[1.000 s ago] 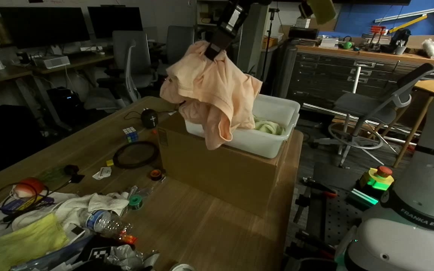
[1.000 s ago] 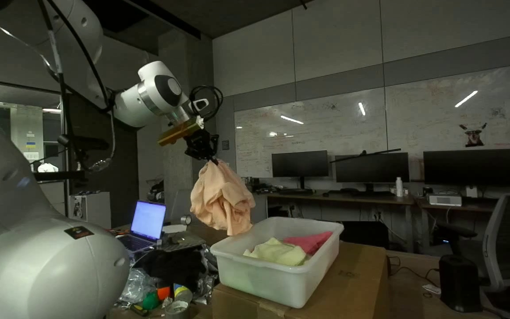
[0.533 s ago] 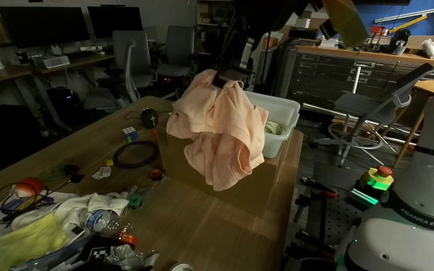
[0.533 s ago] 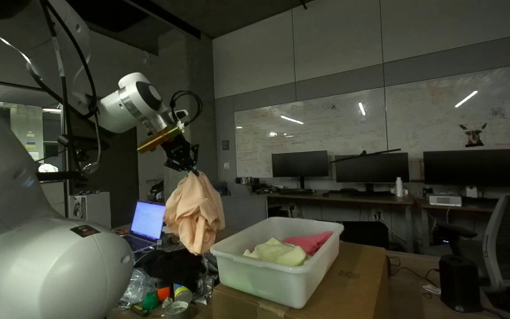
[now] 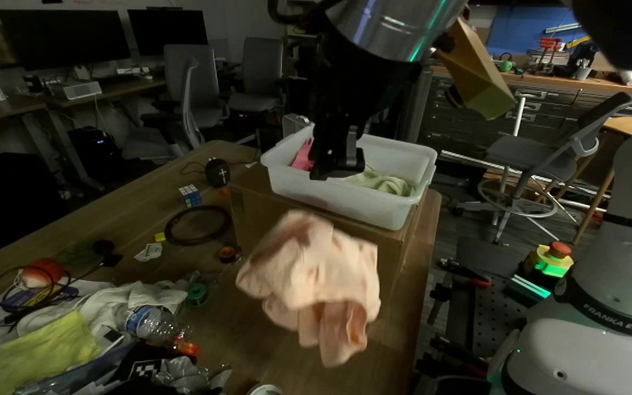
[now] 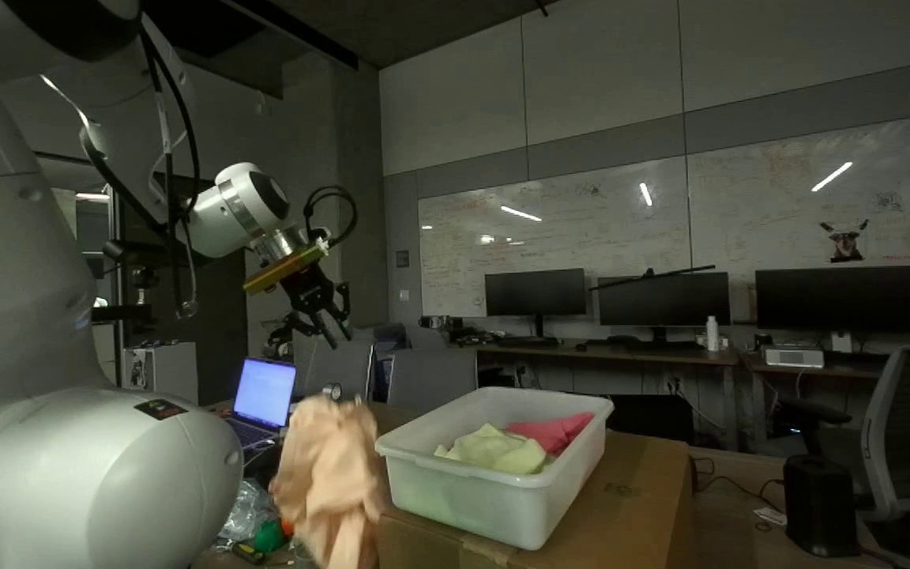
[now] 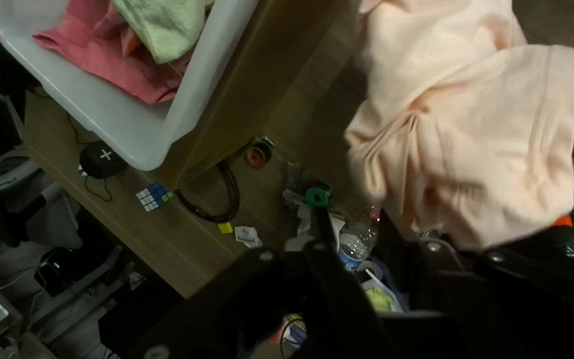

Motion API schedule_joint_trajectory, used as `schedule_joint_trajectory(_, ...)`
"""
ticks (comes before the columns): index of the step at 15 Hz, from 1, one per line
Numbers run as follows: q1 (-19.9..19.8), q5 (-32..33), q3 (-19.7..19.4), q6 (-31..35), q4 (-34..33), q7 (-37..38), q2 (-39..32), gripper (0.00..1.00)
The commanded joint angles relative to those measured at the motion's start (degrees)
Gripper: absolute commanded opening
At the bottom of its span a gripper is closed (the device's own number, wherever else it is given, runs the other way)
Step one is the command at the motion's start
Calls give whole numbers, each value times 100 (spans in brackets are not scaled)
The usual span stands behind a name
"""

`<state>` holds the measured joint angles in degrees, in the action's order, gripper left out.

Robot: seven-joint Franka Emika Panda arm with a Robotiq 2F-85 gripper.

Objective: Remove the clothes from the box and put them on the table

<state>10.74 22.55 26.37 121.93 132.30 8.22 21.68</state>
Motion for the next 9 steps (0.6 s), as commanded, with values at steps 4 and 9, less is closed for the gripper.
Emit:
schedule_joint_trajectory(4, 28, 237, -539, -171, -284, -435, -312, 84)
schedule_joint_trajectory(9, -52, -62, -1162, 1, -177, -673, -89, 100)
